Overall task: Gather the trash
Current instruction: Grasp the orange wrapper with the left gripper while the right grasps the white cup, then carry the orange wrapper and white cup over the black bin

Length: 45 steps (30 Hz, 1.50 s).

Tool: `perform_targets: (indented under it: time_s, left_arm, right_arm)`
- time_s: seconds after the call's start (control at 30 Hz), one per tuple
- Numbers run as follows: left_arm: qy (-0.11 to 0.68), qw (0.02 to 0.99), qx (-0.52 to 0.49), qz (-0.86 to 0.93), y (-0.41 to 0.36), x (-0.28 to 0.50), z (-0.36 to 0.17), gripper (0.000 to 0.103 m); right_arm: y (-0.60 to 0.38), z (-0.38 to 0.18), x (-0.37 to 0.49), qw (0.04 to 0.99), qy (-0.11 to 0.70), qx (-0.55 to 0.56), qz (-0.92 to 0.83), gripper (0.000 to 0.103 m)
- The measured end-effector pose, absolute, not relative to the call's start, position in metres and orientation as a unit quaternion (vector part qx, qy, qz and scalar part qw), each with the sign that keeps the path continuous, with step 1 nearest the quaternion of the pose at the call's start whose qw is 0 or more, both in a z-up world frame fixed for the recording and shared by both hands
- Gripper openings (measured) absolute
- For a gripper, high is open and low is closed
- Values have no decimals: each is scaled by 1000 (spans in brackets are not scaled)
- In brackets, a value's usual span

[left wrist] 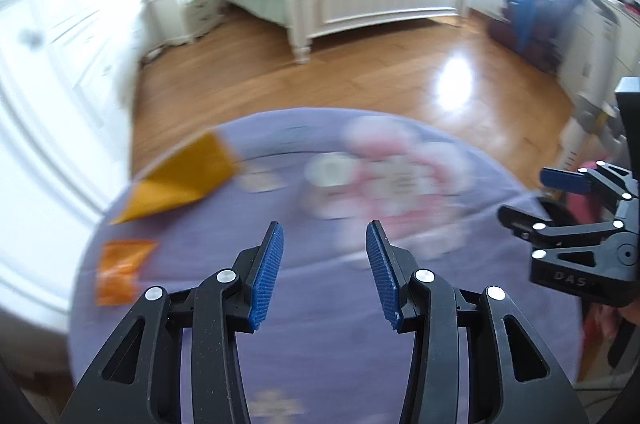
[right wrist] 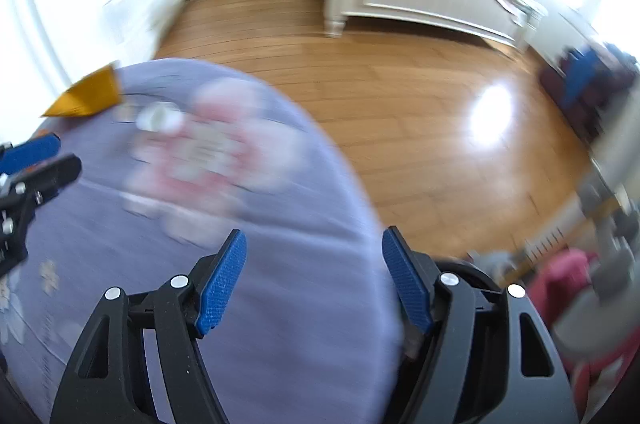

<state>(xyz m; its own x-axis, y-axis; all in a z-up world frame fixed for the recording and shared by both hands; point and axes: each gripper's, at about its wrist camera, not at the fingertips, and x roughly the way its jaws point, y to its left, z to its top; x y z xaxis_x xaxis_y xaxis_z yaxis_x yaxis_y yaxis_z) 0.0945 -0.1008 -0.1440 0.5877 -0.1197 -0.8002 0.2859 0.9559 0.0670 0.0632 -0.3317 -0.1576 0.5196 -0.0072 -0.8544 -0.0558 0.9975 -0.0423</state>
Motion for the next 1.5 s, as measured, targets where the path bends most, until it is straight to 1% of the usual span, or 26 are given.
perform_targets:
  time_s: [0.1,0.17,0.3,0.37,0.53,0.67,0.7,0.73,0.77,0.8,1.03,1.3,1.5]
  left_arm:
    - [443,891,76,-64,-37,106,-143,53]
    - [447,891,63,-34,3,114,-145,53]
    - [456,888,54,-12,50,125,-154,53]
    - [462,885,47,-12,62,132,-161,53]
    - [473,880,36,-11,70,149,-182,61]
    - [478,878,36,-13,60,160,-197,61]
    - [477,878,33,-16,60,161,-198,61]
    - [478,878,29,-20,60,163,-199,58]
    - [475,879,34,-20,58,164,-199,53]
    - [476,878,39,-23,55,165,-199,46]
    - [474,879,40,-36,44,159,-197,39]
    - [458,887,38,-49,31,141,-181,38]
    - [445,890,55,-78,-5,122,-165,38]
  right_arm:
    - [-281,-158,89,870,489,-48,51,70]
    - [-255,-159,105,868,488,-58,65,70]
    - [-217,-168,135,863,494,-65,80,70]
    - [-207,-173,147,860,500,-68,78,70]
    - [-202,-183,169,854,511,-77,67,70]
    - [-204,-191,180,851,516,-74,63,69]
    - [-206,-192,181,852,515,-69,66,69]
    - [-207,-192,181,852,515,-64,69,66]
    - [-209,-191,181,852,516,-58,76,51]
    - [-210,-189,180,850,517,-45,90,34]
    - [-209,-186,171,851,514,-44,98,34]
    - [-211,-183,152,851,514,-35,102,34]
    - [-227,-169,126,858,504,-29,94,34]
